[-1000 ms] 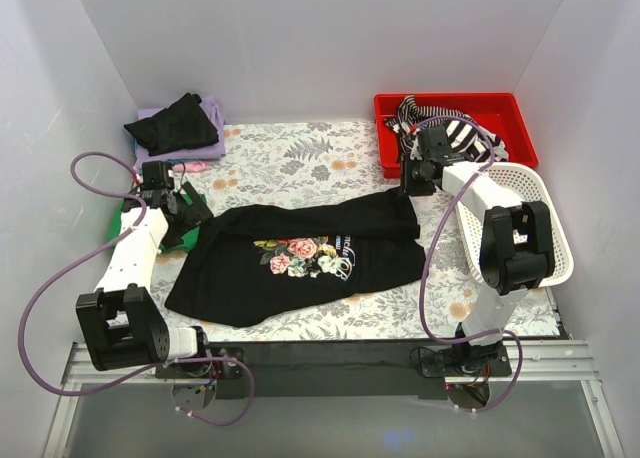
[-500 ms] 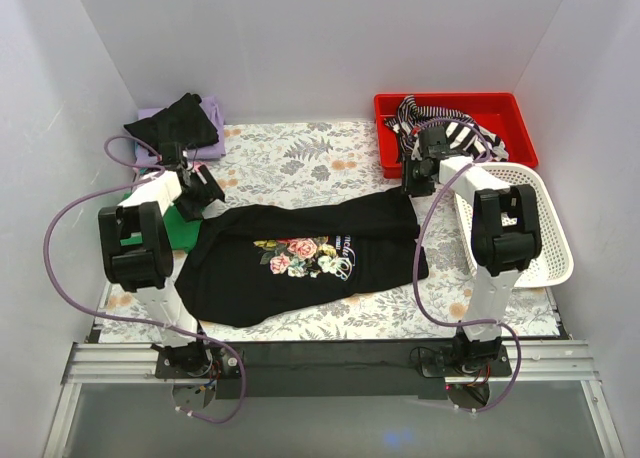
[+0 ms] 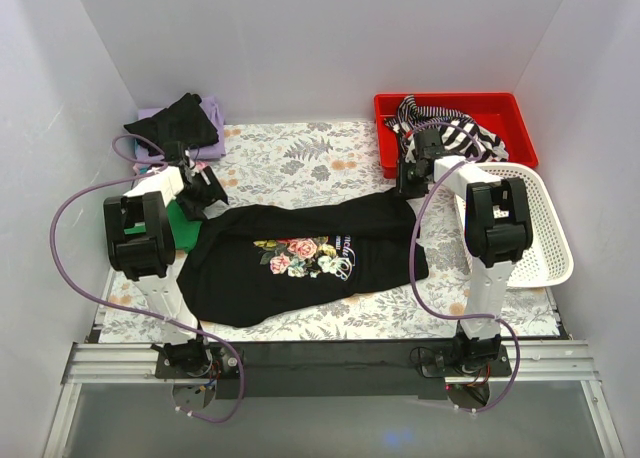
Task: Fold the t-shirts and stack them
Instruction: Flatten the tshirt out
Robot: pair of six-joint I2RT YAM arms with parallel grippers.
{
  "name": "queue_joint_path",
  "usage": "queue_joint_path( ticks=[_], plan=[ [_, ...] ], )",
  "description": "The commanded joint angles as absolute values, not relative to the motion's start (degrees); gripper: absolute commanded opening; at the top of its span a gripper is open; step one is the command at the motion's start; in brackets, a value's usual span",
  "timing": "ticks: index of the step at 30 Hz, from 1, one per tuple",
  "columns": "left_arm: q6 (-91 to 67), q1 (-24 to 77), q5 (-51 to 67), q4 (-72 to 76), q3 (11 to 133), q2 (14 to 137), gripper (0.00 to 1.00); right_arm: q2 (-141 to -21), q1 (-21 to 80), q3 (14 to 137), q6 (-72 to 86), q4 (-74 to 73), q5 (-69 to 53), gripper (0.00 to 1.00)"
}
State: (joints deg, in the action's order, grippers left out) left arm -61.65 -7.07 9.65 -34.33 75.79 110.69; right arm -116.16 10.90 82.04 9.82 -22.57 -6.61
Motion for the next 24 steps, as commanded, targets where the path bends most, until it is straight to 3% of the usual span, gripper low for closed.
queue_joint_path(
  ticks=[1, 2, 3, 4, 5, 6, 7, 9, 16, 24],
  plan=[
    [-60.56, -7.21, 9.84, -36.22, 74.89, 112.24, 0.71, -116.98, 10.72, 84.02, 9.32, -21.97, -8.17, 0.37],
    [-60.56, -7.21, 10.1, -35.95, 74.45, 111.63, 0.69, -117.33, 10.81, 84.2, 9.4, -22.15, -8.52, 0.19],
    [-60.47, -7.21, 10.19, -36.21, 74.27, 111.36, 0.65, -117.33, 10.72, 84.11, 9.4, -22.32, -8.79, 0.12],
    [-60.29, -7.21, 10.89, -36.12, 73.57, 111.01, 0.5, -117.25, 10.72, 84.02, 9.49, -22.41, -9.05, 0.07],
    [-60.29, -7.29, 11.68, -35.95, 73.13, 110.4, 0.43, -116.99, 10.72, 83.41, 9.41, -22.41, -9.14, 0.01],
    [-60.47, -7.21, 12.47, -36.3, 72.86, 110.13, 0.34, -116.81, 10.72, 83.23, 9.67, -22.41, -9.05, 0.01],
    [-60.56, -7.21, 13.35, -36.3, 71.99, 109.69, 0.18, -116.63, 10.72, 83.06, 9.58, -22.41, -8.79, 0.01],
    [-60.38, -7.12, 14.76, -35.43, 70.58, 108.46, 0.0, -116.37, 10.64, 82.71, 9.41, -22.41, -8.53, 0.01],
    [-60.12, -6.77, 14.85, -35.68, 70.31, 102.23, 0.0, -108.12, 10.64, 79.28, 8.79, -20.57, -7.48, 0.01],
    [-62.4, -6.77, 13.45, -42.09, 76.89, 86.24, 0.0, -82.38, 10.72, 69.18, 8.61, -22.06, -2.55, 0.01]
  ],
)
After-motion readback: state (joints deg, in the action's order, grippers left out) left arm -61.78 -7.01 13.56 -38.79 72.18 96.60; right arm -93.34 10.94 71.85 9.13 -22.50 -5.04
